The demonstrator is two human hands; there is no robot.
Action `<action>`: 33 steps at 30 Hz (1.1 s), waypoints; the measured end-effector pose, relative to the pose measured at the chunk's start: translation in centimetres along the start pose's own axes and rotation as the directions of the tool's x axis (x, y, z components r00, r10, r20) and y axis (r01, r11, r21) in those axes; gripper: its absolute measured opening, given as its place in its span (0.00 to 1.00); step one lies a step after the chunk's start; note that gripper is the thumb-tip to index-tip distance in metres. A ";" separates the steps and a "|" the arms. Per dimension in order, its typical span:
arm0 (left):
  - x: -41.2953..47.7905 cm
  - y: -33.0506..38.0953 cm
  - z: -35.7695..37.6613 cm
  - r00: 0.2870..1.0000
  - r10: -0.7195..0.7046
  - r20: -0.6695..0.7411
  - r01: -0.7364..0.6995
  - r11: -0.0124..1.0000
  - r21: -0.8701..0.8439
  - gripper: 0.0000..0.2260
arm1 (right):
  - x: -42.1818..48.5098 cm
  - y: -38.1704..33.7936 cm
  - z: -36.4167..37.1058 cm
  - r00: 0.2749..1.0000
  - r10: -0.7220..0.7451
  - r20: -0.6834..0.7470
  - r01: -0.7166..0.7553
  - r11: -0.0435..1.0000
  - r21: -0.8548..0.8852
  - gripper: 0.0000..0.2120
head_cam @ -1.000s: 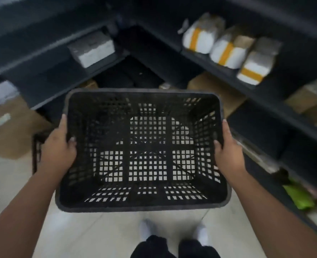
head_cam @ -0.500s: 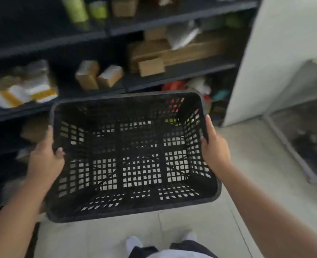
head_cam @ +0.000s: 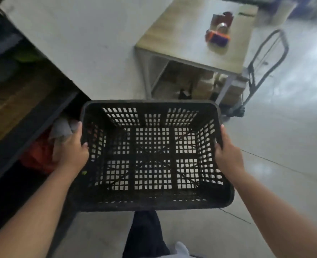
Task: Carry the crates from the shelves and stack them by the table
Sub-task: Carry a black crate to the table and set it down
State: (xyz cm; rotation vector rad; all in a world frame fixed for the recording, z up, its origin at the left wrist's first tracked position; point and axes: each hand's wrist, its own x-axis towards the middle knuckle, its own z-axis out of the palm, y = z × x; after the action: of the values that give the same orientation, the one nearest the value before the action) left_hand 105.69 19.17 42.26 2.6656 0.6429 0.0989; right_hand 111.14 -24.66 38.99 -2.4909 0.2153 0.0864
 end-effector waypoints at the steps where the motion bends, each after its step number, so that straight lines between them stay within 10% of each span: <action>1: 2.6 1.8 1.1 0.999 0.036 0.026 -0.036 0.999 0.016 0.32 | 1.5 0.6 0.1 0.999 0.033 -0.036 -0.034 0.999 -0.002 0.29; 13: 26.2 15.8 15.4 0.921 0.326 0.212 -0.323 0.945 -0.050 0.30 | 16.7 6.3 4.0 0.908 0.369 -0.201 -0.369 0.929 0.035 0.29; 33: 48.0 15.0 67.5 0.926 0.184 0.330 -0.173 0.983 -0.063 0.29 | 48.6 35.5 36.0 0.874 0.483 -0.046 -0.482 0.875 0.039 0.27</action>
State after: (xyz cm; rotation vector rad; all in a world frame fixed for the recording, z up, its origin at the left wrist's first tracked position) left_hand 165.50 4.23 -15.05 2.6148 0.2851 -0.2866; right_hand 152.42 -37.56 -16.28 -2.3578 0.8561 0.2208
